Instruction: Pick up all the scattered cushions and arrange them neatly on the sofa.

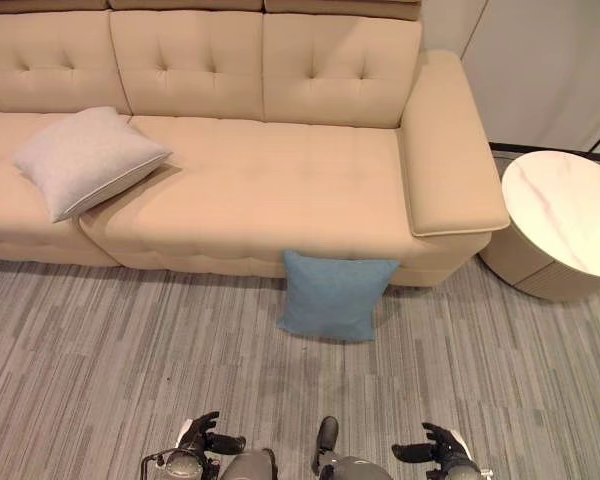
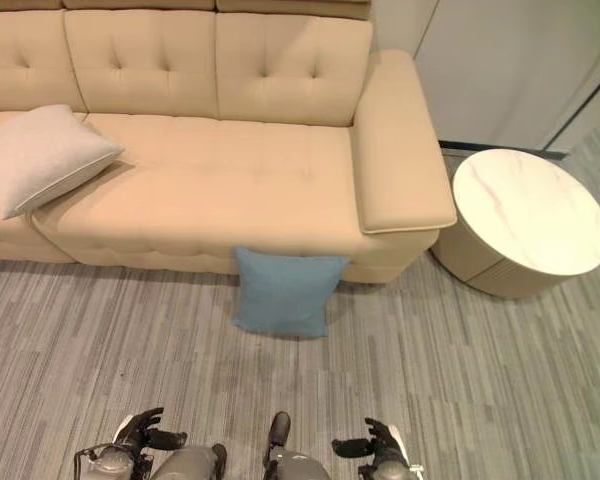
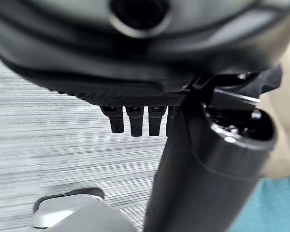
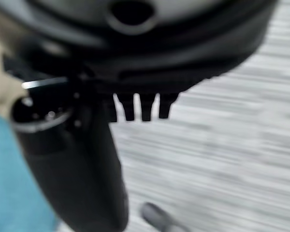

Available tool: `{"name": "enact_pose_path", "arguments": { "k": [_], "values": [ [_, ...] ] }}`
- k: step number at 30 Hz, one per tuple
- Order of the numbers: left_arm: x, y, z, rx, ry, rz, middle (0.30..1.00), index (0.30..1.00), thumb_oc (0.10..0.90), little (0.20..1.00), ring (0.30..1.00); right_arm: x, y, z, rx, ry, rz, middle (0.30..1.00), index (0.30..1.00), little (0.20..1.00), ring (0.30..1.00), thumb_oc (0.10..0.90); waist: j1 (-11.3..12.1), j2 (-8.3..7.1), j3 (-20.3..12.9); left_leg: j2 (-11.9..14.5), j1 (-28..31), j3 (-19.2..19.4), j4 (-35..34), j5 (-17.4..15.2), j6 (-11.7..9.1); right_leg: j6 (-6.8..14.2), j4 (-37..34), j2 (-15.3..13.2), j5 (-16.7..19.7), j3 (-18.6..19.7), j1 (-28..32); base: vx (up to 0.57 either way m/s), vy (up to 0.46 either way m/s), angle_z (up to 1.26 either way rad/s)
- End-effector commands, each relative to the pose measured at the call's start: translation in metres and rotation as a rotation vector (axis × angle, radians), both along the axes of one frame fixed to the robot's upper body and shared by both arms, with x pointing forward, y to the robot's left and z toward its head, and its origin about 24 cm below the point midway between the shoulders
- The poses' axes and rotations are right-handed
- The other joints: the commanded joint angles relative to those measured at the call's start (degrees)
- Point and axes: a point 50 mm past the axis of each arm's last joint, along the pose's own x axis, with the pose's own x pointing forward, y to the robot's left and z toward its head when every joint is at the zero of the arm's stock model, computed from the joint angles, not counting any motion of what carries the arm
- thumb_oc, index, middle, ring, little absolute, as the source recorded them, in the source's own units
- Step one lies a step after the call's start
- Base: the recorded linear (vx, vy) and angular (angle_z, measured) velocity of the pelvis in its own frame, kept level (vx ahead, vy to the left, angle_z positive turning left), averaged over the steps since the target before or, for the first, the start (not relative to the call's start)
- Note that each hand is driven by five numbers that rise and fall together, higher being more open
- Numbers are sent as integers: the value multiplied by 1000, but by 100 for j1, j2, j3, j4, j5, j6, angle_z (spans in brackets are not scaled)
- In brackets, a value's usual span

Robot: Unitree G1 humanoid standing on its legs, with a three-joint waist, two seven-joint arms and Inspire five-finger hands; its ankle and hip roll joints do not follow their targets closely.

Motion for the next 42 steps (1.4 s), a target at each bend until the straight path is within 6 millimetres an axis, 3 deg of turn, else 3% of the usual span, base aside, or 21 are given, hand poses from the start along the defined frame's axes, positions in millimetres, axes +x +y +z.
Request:
{"name": "enact_pose_path", "arguments": {
  "k": [1, 3, 6, 13, 16, 19, 22, 23, 26, 34, 38, 42],
  "values": [
    [4, -8, 1, -7, -17, -58, 900, 900, 800, 900, 900, -19, -30, 3, -70, 19, -74, 900, 900, 900, 900, 800, -106, 25, 15, 32, -31, 263, -1351, 67, 158, 1006, 299, -136, -588, 365, 287, 198, 24, 36],
    [2, -8, 0, -5, -12, -61, 900, 900, 800, 900, 900, -21, -31, 3, -71, 24, -75, 900, 900, 900, 900, 800, -99, 43, -8, 28, 2, 316, -1711, 158, 145, 1025, 253, -115, -608, 356, 338, 141, 36, 29],
    [-2, -5, -1, 5, 3, -67, 900, 900, 800, 900, 900, -25, -30, 1, -74, 44, -76, 900, 900, 900, 900, 800, -19, 108, -51, 105, -333, 515, -2292, 717, 32, 1044, 132, 40, -748, 397, 593, 225, 67, 10],
    [-18, 5, -5, 12, 45, -26, 900, 900, 800, 900, 900, -28, -16, -4, -40, 57, -44, 900, 900, 900, 900, 800, 155, -17, -268, 0, 139, 565, -2417, 441, 242, 1238, 595, -130, -907, 590, 792, 227, 124, -45],
    [-16, 10, -3, 18, 37, -15, 900, 900, 800, 900, 900, -20, -13, -3, -34, 41, -22, 900, 900, 900, 900, 800, 224, 3, -263, -8, 411, 646, -2417, 237, 407, 1475, 1451, -300, -785, 517, 488, 122, 114, -28],
    [-13, 15, 0, 28, 22, -3, 900, 900, 800, 900, 900, -8, -9, 1, -23, 0, -9, 900, 900, 900, 900, 800, 150, 119, -188, -10, 632, 623, -2424, 94, 539, 1627, 2237, -493, -495, 498, -50, 113, 86, -26],
    [-13, 17, 0, 31, 16, 4, 900, 900, 800, 900, 900, 0, -9, 5, -30, -24, 0, 900, 900, 900, 900, 800, 94, 216, -201, 27, 923, 587, -2589, -2, 526, 1479, 1622, -806, -503, 166, -213, 161, -49, 4],
    [-12, 16, 0, 31, 18, 3, 900, 900, 800, 900, 900, 3, -11, 6, -37, -32, 3, 900, 900, 900, 900, 800, 63, 222, -177, 34, 1029, 578, -2600, -54, 493, 1524, 1247, -969, -314, 73, -278, 119, -106, -1],
    [-14, 17, 0, 34, 24, 11, 900, 900, 800, 900, 900, 7, -12, 8, -46, -35, 13, 900, 900, 900, 900, 800, 53, 193, -159, 25, 1117, 584, -2570, -110, 434, 1591, 962, -1083, -176, -11, -214, 96, -139, 4],
    [-9, 11, 0, 17, 7, 6, 900, 900, 800, 900, 900, 4, -17, 9, -50, -50, -5, 900, 900, 900, 900, 800, -64, 154, -218, 337, 980, 474, -2419, 33, 12, 1370, 616, -717, -379, -107, 68, 32, -205, 8],
    [8, 2, 5, -2, -44, -16, 900, 900, 800, 900, 900, 8, -27, 15, -69, -82, -32, 900, 900, 900, 900, 800, -121, 171, 14, 709, 513, 561, -1610, 237, -154, 1152, 489, -568, -524, -295, 219, -47, -175, 40],
    [11, -2, 6, -14, -52, -28, 900, 900, 800, 900, 900, 10, -32, 18, -69, -100, -48, 900, 900, 900, 900, 800, -95, 167, 64, 491, 270, 331, -1672, 156, -90, 1110, 434, -468, -602, -228, 274, 53, -56, 14]
  ]
}}
